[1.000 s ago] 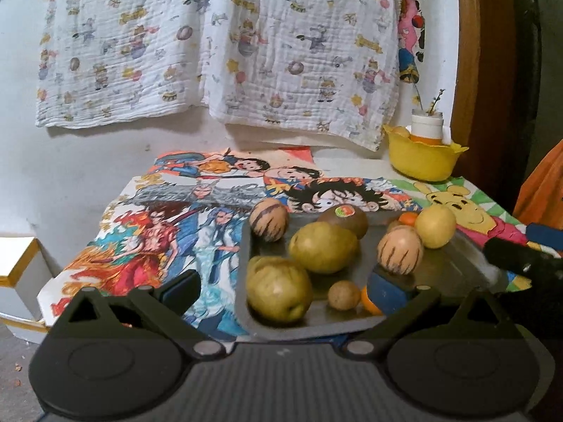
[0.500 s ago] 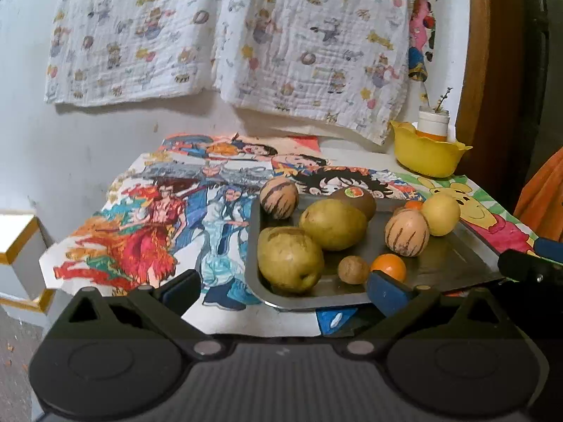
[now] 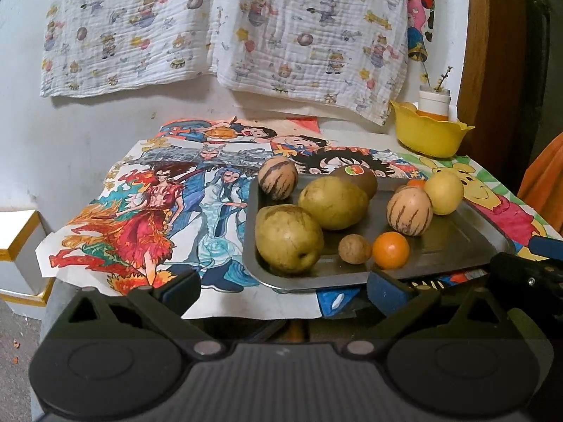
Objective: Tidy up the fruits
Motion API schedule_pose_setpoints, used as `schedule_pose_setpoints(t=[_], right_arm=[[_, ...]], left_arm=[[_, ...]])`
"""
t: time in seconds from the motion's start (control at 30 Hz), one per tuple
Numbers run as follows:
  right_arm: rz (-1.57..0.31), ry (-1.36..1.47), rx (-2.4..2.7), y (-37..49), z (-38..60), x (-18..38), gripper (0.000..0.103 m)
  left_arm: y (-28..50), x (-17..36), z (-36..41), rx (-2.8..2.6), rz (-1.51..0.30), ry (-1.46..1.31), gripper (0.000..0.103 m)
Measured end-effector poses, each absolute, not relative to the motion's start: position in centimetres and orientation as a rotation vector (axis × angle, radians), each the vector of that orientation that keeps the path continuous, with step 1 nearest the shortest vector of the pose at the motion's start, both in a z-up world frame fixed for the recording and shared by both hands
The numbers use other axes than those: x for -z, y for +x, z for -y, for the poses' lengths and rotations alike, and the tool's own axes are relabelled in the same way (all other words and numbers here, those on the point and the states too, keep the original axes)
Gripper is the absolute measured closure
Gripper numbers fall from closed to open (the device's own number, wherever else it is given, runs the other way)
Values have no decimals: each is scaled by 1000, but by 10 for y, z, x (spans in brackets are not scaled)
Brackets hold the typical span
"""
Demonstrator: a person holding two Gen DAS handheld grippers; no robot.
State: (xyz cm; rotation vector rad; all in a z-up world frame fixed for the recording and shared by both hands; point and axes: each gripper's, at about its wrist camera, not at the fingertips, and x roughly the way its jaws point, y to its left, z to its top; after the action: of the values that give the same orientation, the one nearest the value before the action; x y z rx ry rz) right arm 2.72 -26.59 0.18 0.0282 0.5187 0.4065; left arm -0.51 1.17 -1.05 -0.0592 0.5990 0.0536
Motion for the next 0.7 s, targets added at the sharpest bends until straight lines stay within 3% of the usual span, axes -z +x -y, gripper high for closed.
schedule_pose_setpoints(t=[0.7], right_arm=[[-513, 21, -402, 28, 269, -2, 1]], left_arm=[[-6, 10, -12, -54, -603, -58, 0]])
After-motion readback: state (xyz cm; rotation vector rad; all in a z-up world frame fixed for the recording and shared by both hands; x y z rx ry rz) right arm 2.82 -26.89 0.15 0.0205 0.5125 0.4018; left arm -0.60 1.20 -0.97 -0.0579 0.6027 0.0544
